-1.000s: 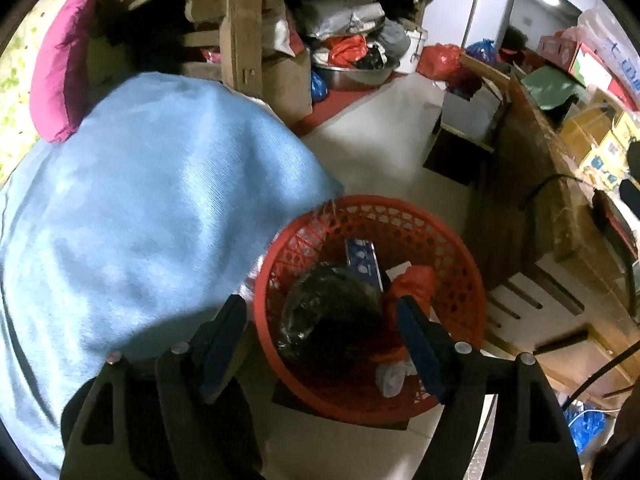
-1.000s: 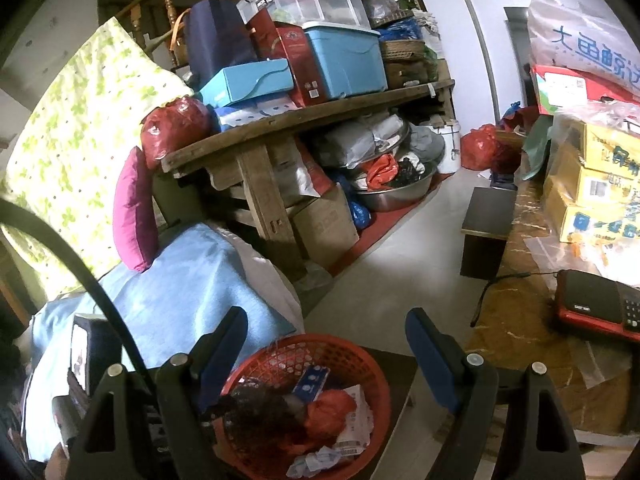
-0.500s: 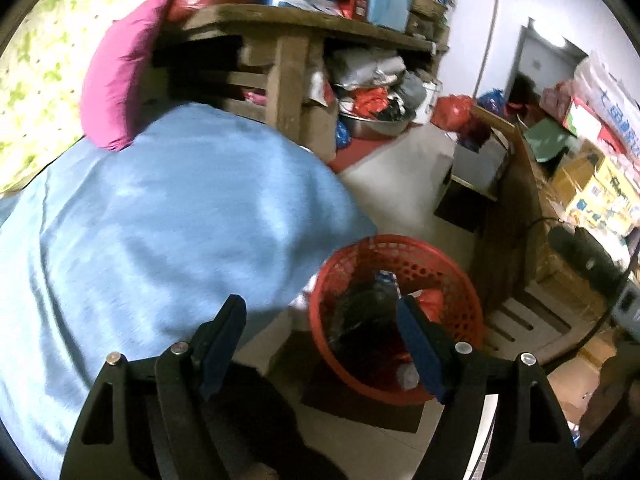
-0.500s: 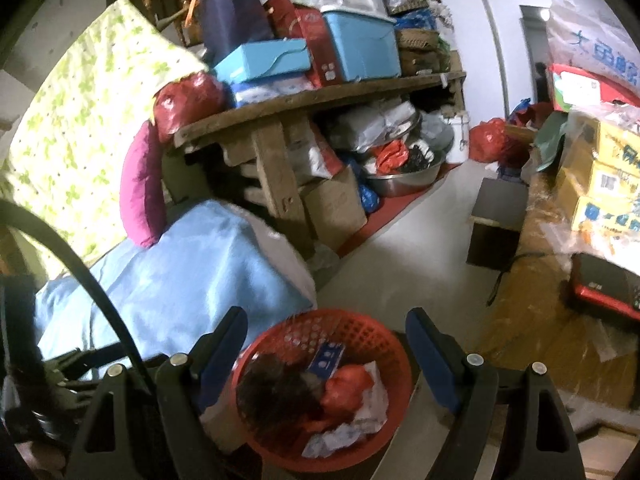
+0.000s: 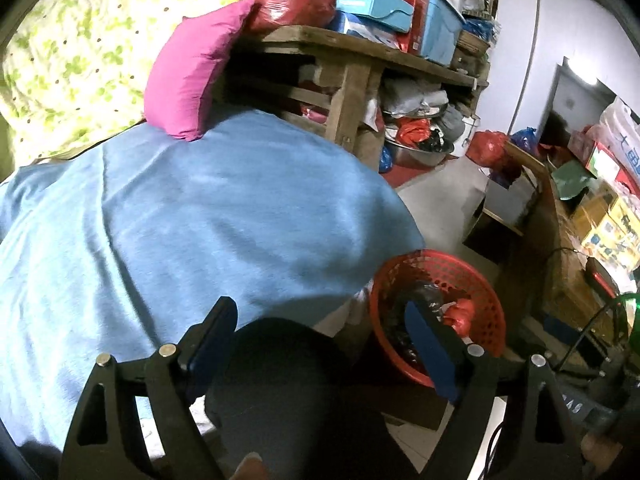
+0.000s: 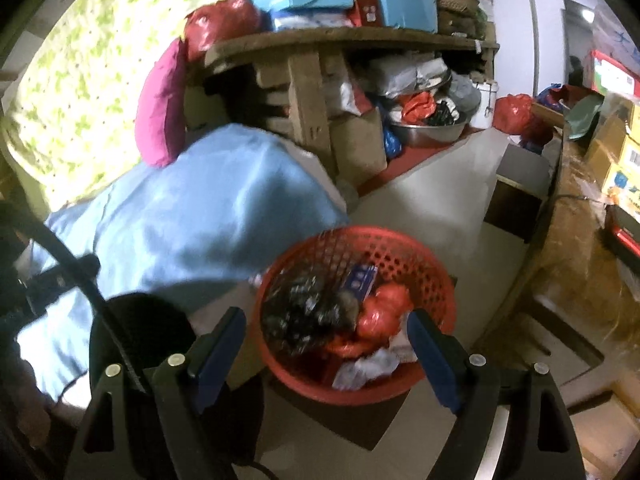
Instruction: Collect trash
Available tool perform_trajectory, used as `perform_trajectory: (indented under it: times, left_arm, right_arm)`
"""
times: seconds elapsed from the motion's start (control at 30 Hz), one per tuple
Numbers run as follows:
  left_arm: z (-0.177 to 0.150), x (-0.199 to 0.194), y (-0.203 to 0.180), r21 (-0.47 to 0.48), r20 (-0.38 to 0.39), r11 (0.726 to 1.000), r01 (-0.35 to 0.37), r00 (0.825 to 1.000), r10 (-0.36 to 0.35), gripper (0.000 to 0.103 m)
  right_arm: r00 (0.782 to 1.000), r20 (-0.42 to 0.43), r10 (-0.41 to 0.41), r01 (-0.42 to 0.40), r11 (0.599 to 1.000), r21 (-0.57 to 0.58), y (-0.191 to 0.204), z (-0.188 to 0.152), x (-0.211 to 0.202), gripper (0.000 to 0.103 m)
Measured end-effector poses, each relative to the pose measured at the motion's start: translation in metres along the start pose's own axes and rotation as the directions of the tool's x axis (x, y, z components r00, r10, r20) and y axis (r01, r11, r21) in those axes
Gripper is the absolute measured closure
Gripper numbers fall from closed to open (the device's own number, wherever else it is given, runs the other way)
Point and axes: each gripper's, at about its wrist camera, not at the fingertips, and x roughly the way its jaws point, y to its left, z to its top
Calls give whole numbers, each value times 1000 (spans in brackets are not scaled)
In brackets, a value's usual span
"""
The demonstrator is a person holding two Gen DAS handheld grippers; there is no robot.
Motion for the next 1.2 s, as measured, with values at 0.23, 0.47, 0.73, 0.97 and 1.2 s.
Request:
perform_trajectory:
  times: [0.23,0.47,0.73,0.97,1.2]
  left_arm:
    - [-5,-10,5,2,11,1000,-13,1000,13,17]
    - [-5,-10,6,4,10,1000,-18,1000,18,17]
    - [-5,-8,-1,21,5,999,-31,1000,31,17]
    - [-5,-7,-3,30,5,999,-33,999,33,17]
    - [-5,-8,-7,45,7,998,-36,999,36,17]
  right_arm:
    - [1000,-7,4,-4,1000,-11,16,-5,-1,18]
    - [1000,6,12,-12,999,-42,30,-5,-4,18]
    - [1000,11,5,-5,1000,-31,28,-4,-5,18]
    - [1000,23,-7,8,1000,-24,23,-3,-7,18]
    - [999,35,-10,11,1000,-19,21,-2,-9,18]
